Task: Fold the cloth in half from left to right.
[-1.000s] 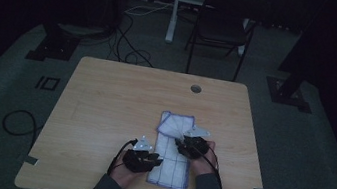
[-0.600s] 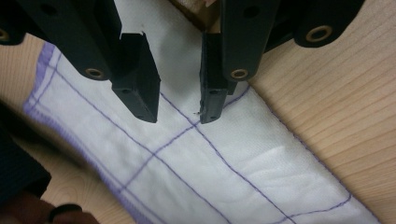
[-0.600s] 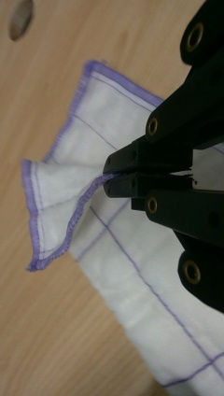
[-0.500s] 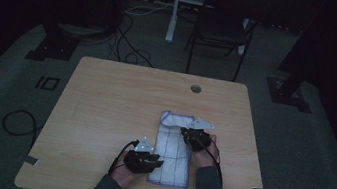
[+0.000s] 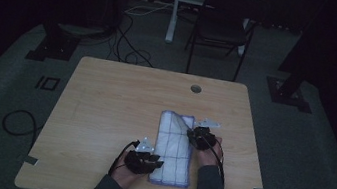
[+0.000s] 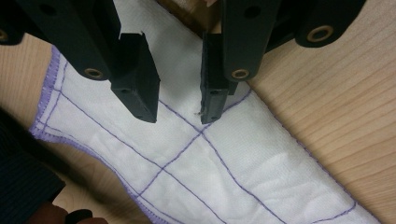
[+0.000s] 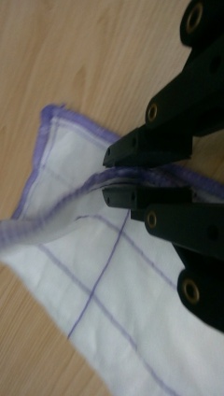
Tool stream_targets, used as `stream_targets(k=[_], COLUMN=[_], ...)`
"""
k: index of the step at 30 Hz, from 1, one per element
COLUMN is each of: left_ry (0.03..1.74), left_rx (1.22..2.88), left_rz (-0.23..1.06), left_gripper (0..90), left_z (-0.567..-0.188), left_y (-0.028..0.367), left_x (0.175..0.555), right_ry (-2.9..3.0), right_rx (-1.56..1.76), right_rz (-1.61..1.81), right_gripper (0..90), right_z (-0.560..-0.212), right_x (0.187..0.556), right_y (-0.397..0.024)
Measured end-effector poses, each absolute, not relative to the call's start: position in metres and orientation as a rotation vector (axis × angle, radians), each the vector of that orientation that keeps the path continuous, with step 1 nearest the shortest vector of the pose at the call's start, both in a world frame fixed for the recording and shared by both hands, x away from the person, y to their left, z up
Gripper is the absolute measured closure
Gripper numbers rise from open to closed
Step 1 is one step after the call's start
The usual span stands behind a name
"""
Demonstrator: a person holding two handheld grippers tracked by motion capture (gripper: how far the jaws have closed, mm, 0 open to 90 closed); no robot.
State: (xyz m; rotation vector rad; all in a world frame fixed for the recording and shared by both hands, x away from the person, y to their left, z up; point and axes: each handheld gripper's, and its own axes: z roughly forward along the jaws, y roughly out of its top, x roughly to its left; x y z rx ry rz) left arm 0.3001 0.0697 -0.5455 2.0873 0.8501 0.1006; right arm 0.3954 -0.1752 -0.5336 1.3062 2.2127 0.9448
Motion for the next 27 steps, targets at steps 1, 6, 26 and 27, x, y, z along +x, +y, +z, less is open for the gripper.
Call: stream_targets(k=[1,6,26,27], left_ry=[0.849,0.845,0.955,0.958], left_rx=[2.088,2.085,1.993,1.991], left_rz=[0.1,0.103,0.22,0.225], left_gripper=[67.5,65.3,60.2,60.0], left_z=[-0.545,-0.544,-0.528,-0.527], left_y=[0.07,0.071,0.095,0.095], left_x=[0.3,0.3,0.335,0.338], right_ry=[2.198,2.191,2.197,2.197], right_rx=[1.324,1.36,1.365,1.366], right_rz=[0.927,0.917,0.915,0.916], right_gripper=[74.7,70.0,65.2,65.0], right_z=[-0.535,-0.536,-0.537,-0.537], right_x=[0.396,0.397,0.397,0.397], right_y=[-0.177,-0.182,-0.184,-0.184])
